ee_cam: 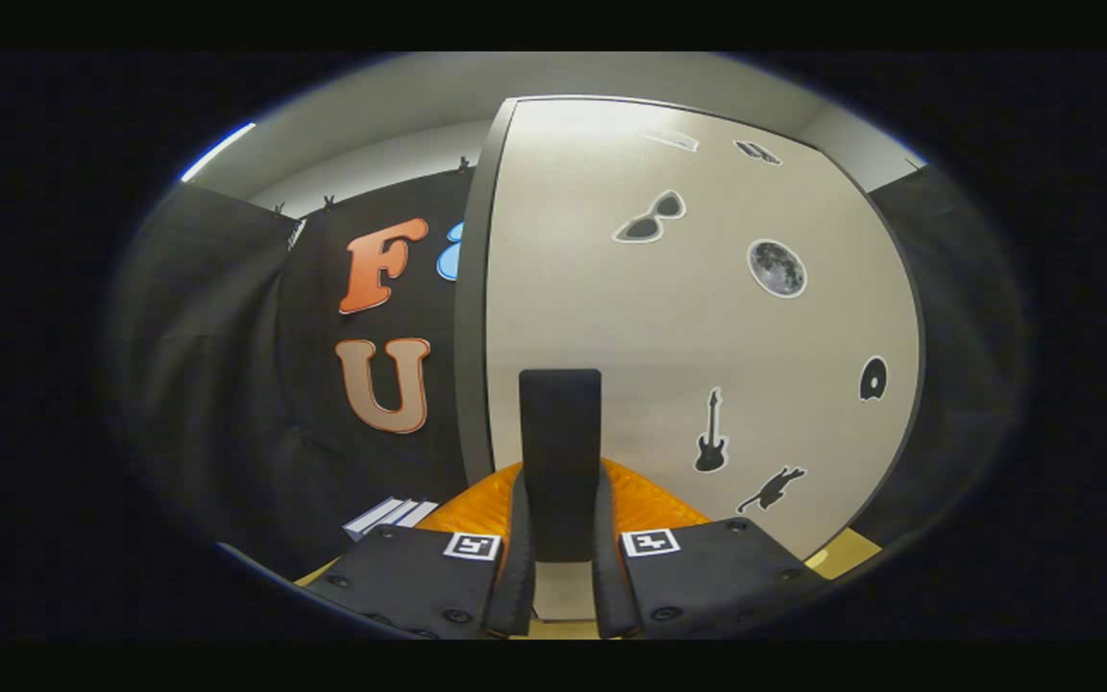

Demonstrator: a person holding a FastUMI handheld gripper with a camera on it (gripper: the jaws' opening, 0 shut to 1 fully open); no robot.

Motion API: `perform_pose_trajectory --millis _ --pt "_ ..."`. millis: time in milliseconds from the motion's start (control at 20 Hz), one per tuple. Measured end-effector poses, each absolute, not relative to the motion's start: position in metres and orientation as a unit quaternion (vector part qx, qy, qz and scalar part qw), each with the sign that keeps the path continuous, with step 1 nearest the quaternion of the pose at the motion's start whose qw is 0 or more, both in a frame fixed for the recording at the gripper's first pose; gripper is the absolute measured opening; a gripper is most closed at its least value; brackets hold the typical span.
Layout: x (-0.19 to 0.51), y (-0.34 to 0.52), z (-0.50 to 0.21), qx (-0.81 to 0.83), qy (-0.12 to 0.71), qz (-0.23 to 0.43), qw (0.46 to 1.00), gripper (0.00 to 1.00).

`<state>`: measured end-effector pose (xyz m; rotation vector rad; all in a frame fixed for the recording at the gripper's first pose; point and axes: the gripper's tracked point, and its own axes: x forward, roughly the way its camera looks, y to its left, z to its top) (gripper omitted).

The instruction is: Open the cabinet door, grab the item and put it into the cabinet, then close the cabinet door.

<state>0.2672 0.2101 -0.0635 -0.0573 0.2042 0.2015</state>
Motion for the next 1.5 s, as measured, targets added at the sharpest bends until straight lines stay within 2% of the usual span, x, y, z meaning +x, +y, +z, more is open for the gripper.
perform_pose_trajectory --millis 450,1050,1500 --pt "0.212 0.191 -0.041 -0.002 0.08 0.118 0.99 0.32" --pt "0.19 0.165 -0.032 0.01 0.062 0.12 0.991 0.28" --pt "0.185 0.133 -0.027 -0.018 0.05 0.082 0.995 0.25"
